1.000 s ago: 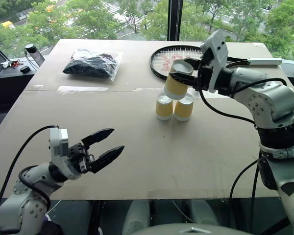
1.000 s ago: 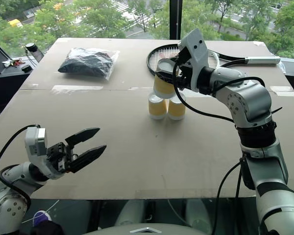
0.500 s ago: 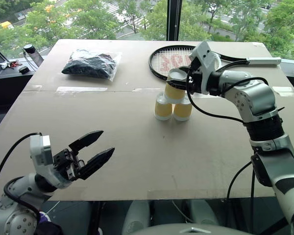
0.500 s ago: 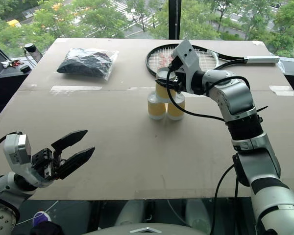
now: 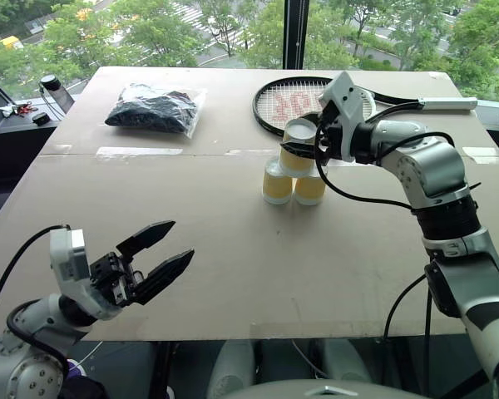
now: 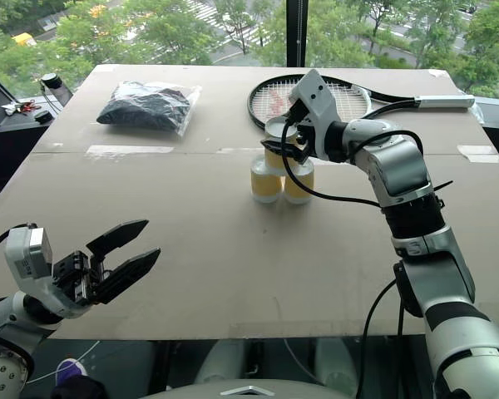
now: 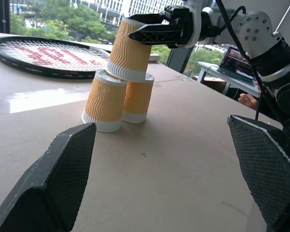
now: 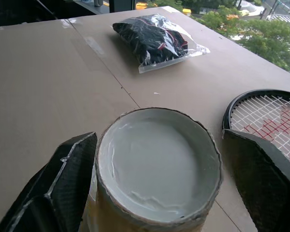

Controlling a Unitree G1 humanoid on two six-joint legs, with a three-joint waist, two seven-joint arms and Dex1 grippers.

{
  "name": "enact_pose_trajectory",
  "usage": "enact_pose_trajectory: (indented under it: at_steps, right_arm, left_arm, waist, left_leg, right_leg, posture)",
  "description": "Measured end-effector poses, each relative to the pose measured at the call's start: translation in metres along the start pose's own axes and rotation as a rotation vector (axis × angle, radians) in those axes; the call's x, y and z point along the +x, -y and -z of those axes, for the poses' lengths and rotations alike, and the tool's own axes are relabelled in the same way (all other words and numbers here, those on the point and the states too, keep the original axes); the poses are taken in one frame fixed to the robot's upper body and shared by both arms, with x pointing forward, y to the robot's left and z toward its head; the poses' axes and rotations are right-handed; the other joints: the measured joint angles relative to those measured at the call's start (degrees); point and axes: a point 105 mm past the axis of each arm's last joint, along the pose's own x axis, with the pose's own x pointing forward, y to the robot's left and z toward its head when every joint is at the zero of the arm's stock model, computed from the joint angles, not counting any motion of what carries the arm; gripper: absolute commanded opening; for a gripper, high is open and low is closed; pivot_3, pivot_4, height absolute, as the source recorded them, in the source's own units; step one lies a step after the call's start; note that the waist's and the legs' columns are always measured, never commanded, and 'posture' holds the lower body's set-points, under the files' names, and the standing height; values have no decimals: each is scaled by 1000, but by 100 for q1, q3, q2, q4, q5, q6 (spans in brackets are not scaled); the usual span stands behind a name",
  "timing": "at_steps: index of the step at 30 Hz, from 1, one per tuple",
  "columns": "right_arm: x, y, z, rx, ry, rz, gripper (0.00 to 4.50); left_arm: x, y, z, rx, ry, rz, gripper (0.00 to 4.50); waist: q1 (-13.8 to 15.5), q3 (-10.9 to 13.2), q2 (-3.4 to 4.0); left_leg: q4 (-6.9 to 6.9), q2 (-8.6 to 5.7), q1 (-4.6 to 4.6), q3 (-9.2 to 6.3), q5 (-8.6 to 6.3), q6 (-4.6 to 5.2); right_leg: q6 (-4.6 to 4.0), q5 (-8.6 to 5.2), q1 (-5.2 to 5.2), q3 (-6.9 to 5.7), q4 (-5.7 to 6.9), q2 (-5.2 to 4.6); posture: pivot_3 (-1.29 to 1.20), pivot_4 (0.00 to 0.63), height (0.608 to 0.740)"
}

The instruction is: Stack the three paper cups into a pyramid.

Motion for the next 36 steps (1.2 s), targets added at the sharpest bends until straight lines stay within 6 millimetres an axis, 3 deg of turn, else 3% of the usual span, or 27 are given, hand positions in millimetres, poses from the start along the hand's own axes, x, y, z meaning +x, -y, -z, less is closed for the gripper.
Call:
enact_pose_trajectory:
  at_steps: [5,9,12,19,25,32,36]
  right_arm:
    - [-20,-1,-9,-45,47,-14,4401]
    - [-65,-9,-20,-36,208,-46,4401]
    - [-93,-22,1,-8,235,-76,4401]
    - [-136,-40,53,105,260,12,4401]
    - [-164,-55,77,148,262,92,4401]
    - [-209,-76,120,205,93,151,4401]
    - [-221,-82,132,205,34,162,4401]
  left_arm:
    - [2,-2,-3,2,15,-6,4500]
    - [7,-6,-9,-6,74,-14,4500]
    - [10,-9,-10,-13,101,-10,4500]
    - [15,-12,-5,-40,111,13,4500]
    - [17,-15,2,-31,85,12,4500]
    - [4,-20,35,-52,-106,-89,4500]
    - [-3,-22,43,-57,-179,-124,4500]
  waist:
    - [32,2,-1]
    - [54,2,-3]
    - [19,1,-3]
    - [24,2,-1]
    - [48,1,-4]
    - [44,0,-2]
    - [35,-1,-3]
  left_leg:
    - [0,-1,-5,-6,-1,1]
    - [-3,-5,-6,-15,-3,4]
    - [-3,-6,-2,-15,-3,5]
    - [-5,-6,2,-13,-3,5]
    - [-1,-7,4,-13,-3,6]
    - [-2,-9,8,-13,-4,7]
    - [-3,-7,15,-13,-4,7]
  right_leg:
    - [0,0,1,-7,-6,-18]
    - [0,0,7,-15,-11,-30]
    - [0,0,12,-12,-9,-29]
    - [1,0,13,-10,-7,-14]
    - [1,-1,16,-9,-7,4]
    - [1,-2,19,-5,-8,3]
    - [0,-2,24,-4,-7,3]
  posture:
    - [0,150,740]
    - [0,150,740]
    - [0,150,740]
    - [0,150,740]
    - [0,150,740]
    - [0,150,740]
    - [0,150,740]
